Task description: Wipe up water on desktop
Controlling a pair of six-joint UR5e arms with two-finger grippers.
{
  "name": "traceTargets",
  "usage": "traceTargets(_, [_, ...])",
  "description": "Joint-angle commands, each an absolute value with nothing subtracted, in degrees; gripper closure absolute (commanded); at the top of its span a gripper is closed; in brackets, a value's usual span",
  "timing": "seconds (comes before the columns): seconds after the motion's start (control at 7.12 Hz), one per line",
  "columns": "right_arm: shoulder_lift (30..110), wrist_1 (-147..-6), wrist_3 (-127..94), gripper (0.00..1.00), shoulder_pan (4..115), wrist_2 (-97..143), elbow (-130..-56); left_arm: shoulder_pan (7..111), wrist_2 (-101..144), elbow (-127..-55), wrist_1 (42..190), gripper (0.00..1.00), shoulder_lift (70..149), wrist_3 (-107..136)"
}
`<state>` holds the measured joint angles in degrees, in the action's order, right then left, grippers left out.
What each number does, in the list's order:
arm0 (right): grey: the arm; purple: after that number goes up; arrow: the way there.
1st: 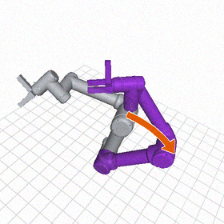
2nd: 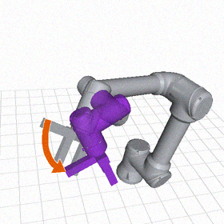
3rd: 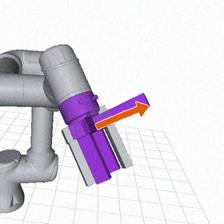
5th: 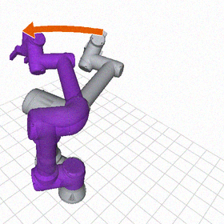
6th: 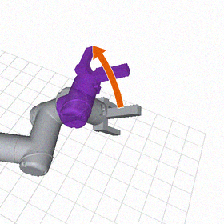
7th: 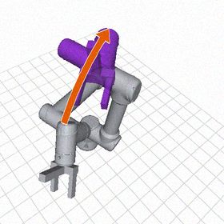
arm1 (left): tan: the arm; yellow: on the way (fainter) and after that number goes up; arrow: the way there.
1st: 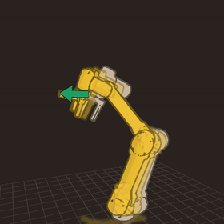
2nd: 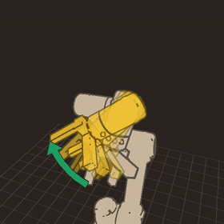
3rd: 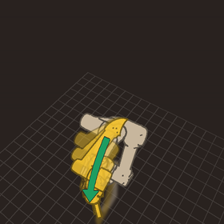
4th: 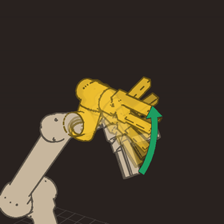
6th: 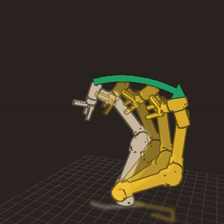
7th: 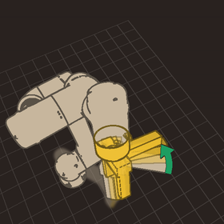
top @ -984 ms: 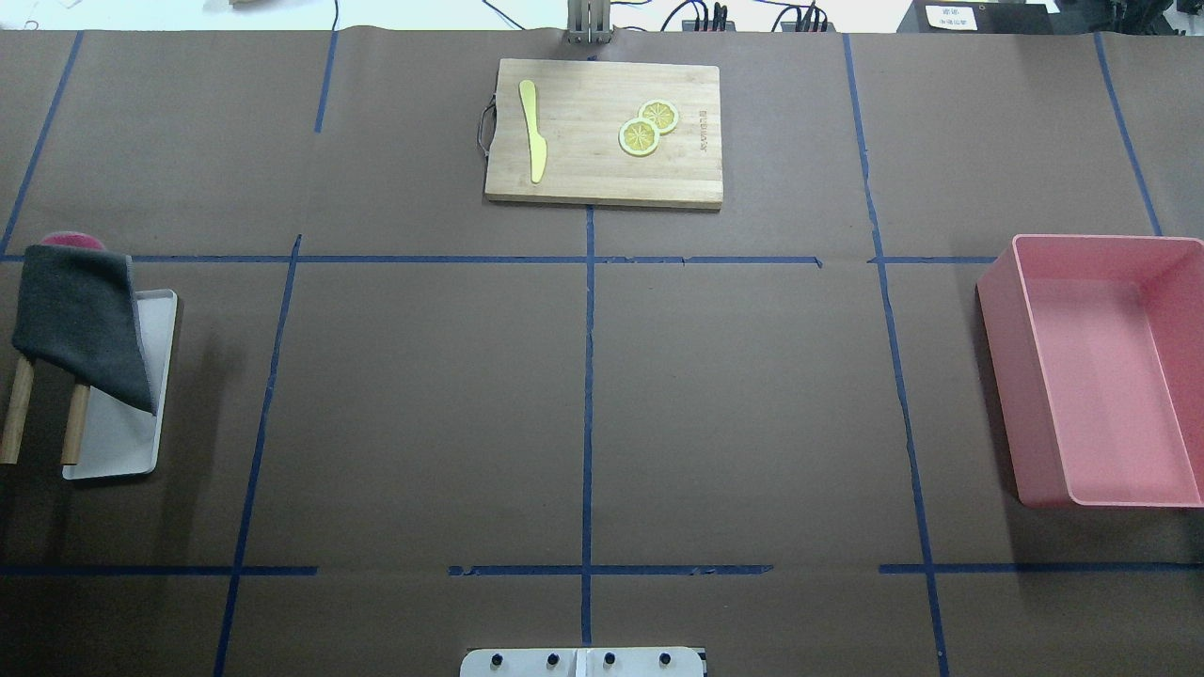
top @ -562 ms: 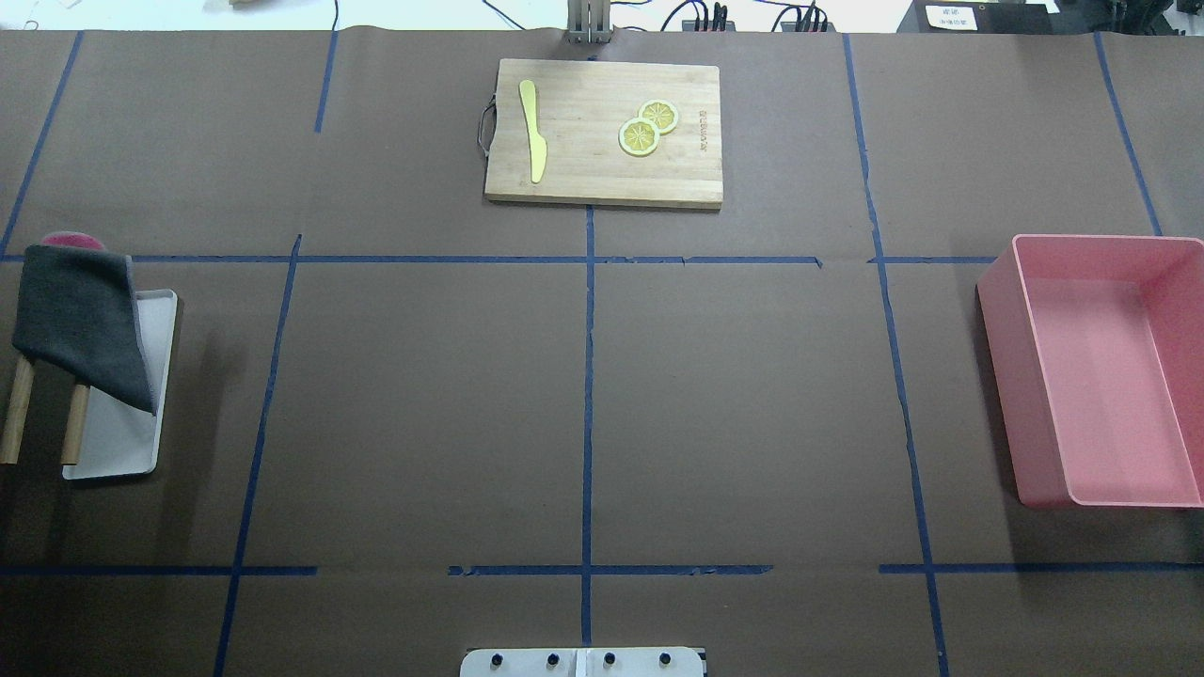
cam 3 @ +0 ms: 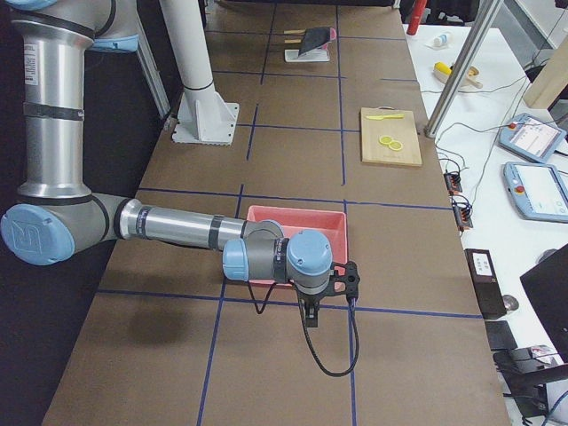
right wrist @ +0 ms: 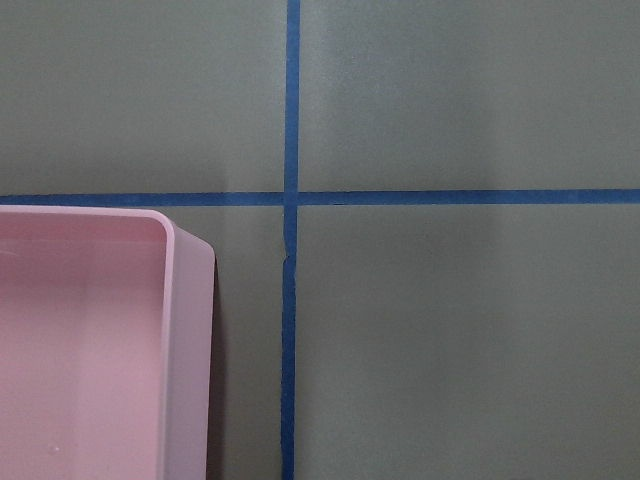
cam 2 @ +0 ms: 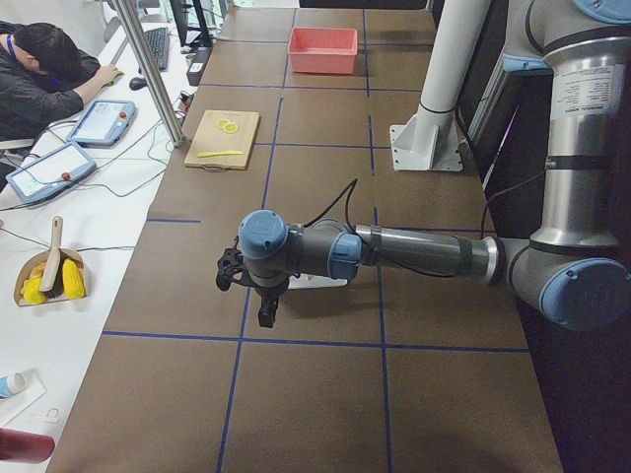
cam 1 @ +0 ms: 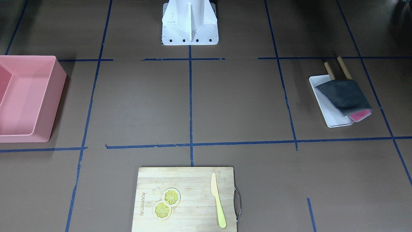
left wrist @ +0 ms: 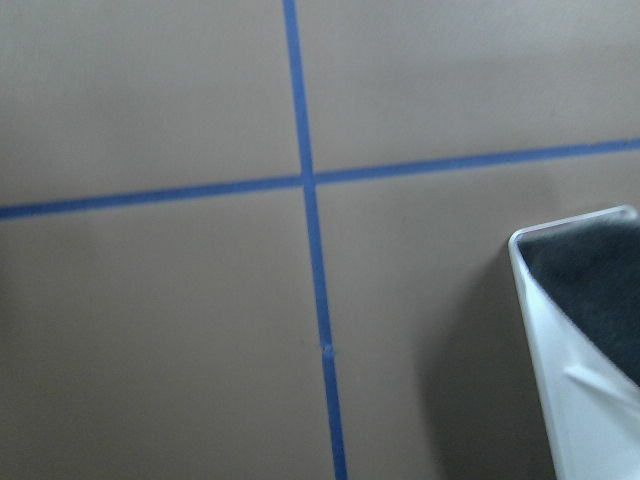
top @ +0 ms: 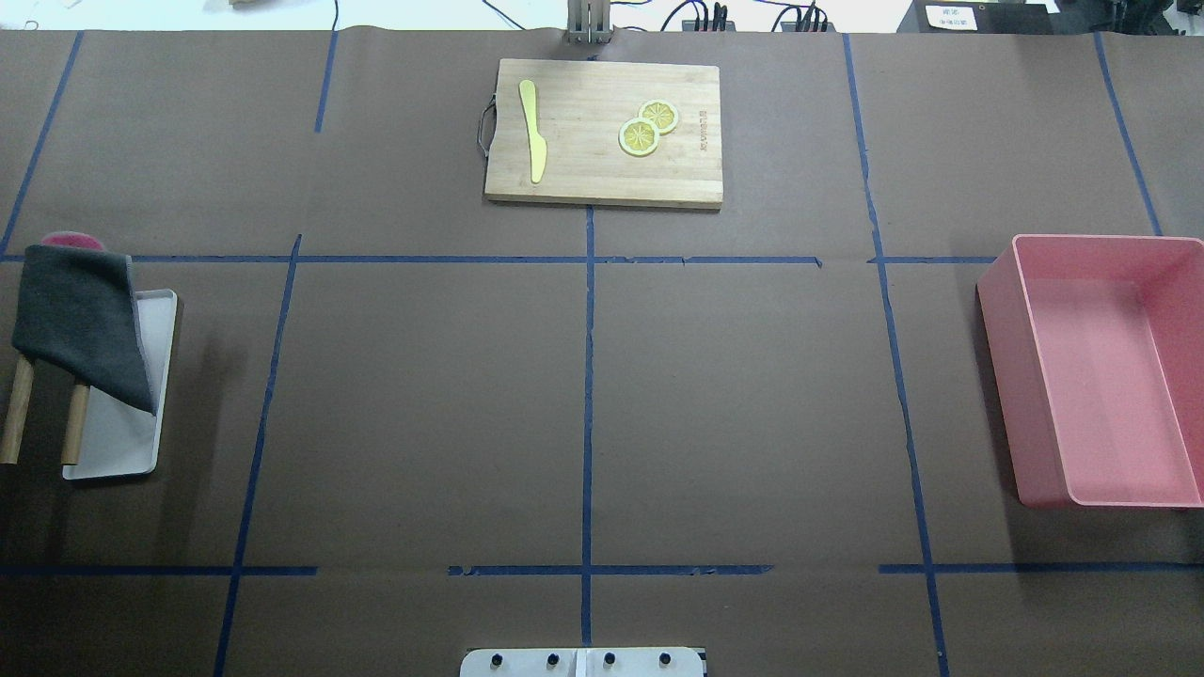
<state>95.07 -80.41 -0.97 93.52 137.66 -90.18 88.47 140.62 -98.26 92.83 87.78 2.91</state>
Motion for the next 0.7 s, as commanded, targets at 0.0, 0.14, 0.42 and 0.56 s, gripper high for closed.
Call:
traceTargets(0.0, [95.01, -80.42, -0.97, 0.0, 93.52, 137.64, -90.7, 84.83, 146.82, -98.44, 101.74, 0.0, 87.63, 16.89])
traceTargets(0.14, [94.92, -80.42, -0.97, 0.0, 93.52, 137.72, -90.96, 83.86, 147.73, -98.35, 106.39, 0.0, 87.71, 23.31])
traceTargets(0.42, [94.83, -80.42, -0.97, 0.0, 93.34, 137.64, -91.93, 78.25, 147.49, -96.87, 118.06, 0.0, 87.63, 36.85])
traceTargets(0.56, [94.83, -80.42, -0.97, 0.0, 93.34, 137.64, -91.93, 75.79, 145.91, -94.77, 124.04, 0.0, 87.63, 41.35])
